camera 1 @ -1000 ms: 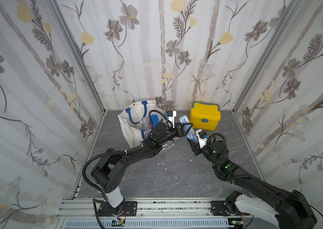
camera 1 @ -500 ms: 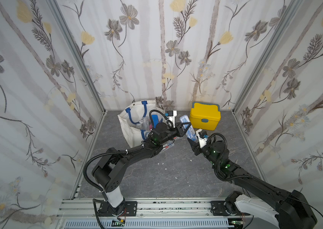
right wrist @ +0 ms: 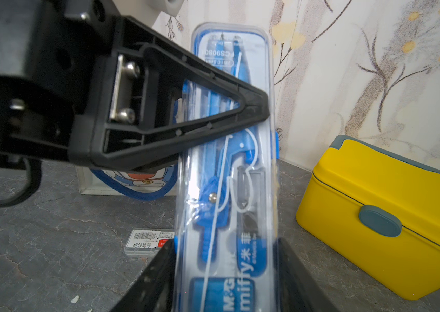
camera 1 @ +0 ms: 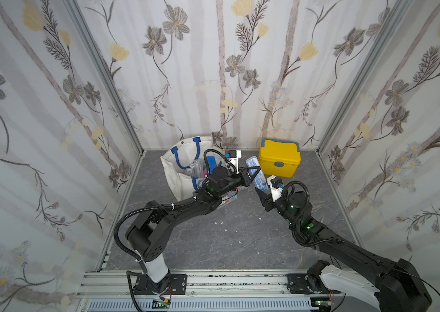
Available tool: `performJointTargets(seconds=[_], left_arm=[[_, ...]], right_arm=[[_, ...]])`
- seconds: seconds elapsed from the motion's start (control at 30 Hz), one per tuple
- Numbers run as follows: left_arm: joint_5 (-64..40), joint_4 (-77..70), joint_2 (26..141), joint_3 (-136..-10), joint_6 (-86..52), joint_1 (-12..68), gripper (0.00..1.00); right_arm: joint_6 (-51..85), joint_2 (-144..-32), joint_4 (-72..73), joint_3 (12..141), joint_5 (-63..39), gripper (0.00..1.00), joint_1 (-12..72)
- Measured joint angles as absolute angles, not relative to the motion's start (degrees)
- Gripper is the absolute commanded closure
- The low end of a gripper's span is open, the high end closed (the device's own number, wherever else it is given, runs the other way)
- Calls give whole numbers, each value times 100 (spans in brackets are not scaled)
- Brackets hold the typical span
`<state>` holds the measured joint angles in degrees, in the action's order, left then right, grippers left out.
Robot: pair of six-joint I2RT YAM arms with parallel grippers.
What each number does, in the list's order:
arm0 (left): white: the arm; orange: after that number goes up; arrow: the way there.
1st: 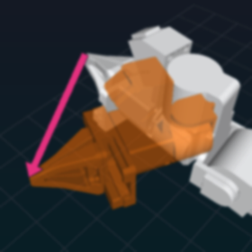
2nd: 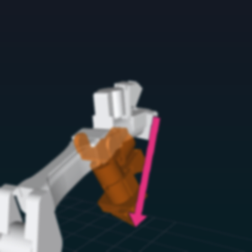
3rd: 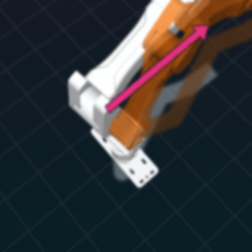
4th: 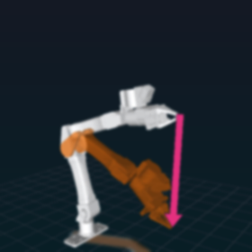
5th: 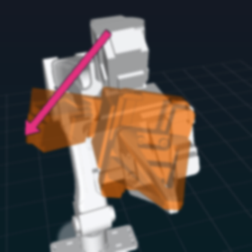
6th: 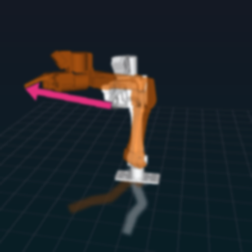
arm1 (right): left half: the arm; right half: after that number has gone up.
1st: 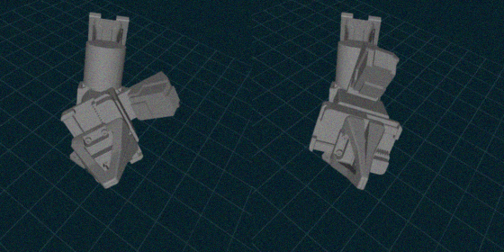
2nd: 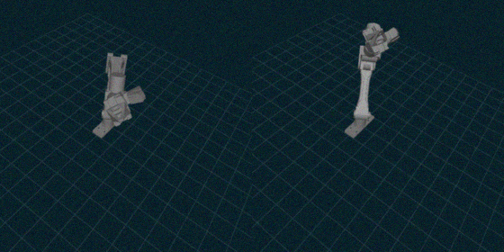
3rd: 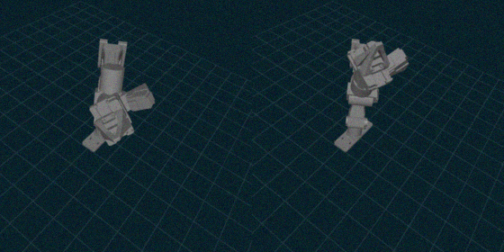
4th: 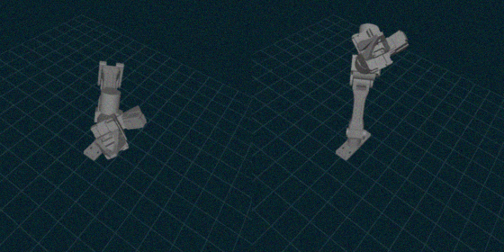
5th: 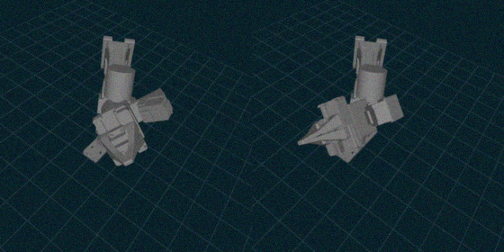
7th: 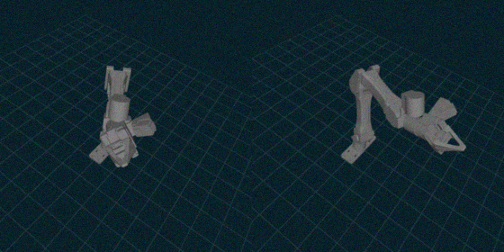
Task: Put the compass set into the canvas bag
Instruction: Pick up the compass set at the center of the board, then place the compass set in the canvas bag.
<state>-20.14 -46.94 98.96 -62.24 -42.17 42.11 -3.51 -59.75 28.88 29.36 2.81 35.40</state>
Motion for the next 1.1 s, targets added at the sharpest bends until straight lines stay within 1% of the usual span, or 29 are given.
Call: performJointTargets(seconds=[0.07, 0.17, 0.2, 0.23, 0.27, 0.47, 0.63, 0.83, 1.1], left_arm=[[-2021, -4694, 9900, -6228, -4215, 4213, 88], [-2062, -4692, 9900, -6233, -4202, 4209, 88], [-2060, -4692, 9900, -6233, -4202, 4200, 88], [-2062, -4692, 9900, -6237, -4200, 4189, 88], [-2060, -4681, 9900, -6248, -4193, 4185, 88], [-2010, -4375, 9859, -6495, -3938, 4025, 88], [-1721, -3570, 9616, -6978, -3395, 3819, 88], [-814, -2263, 9297, -7695, -2351, 3594, 88], [521, -991, 9011, -7937, -1269, 3092, 88]], right_arm=[[-351, -5975, 2888, 2936, 298, 34, 3540], [-353, -5972, 2864, 2939, 336, 24, 3540], [-353, -5970, 2832, 2945, 338, 17, 3540], [-353, -5968, 2797, 2950, 338, 3, 3540], [-353, -5964, 2744, 2954, 338, 0, 3540], [-414, -5690, 2482, 2867, 353, 0, 3533], [-460, -5415, 2226, 2687, 386, 1, 3516], [-497, -5365, 2082, 2558, 493, 1, 3485], [-493, -5708, 2086, 2571, 482, 0, 3481]])
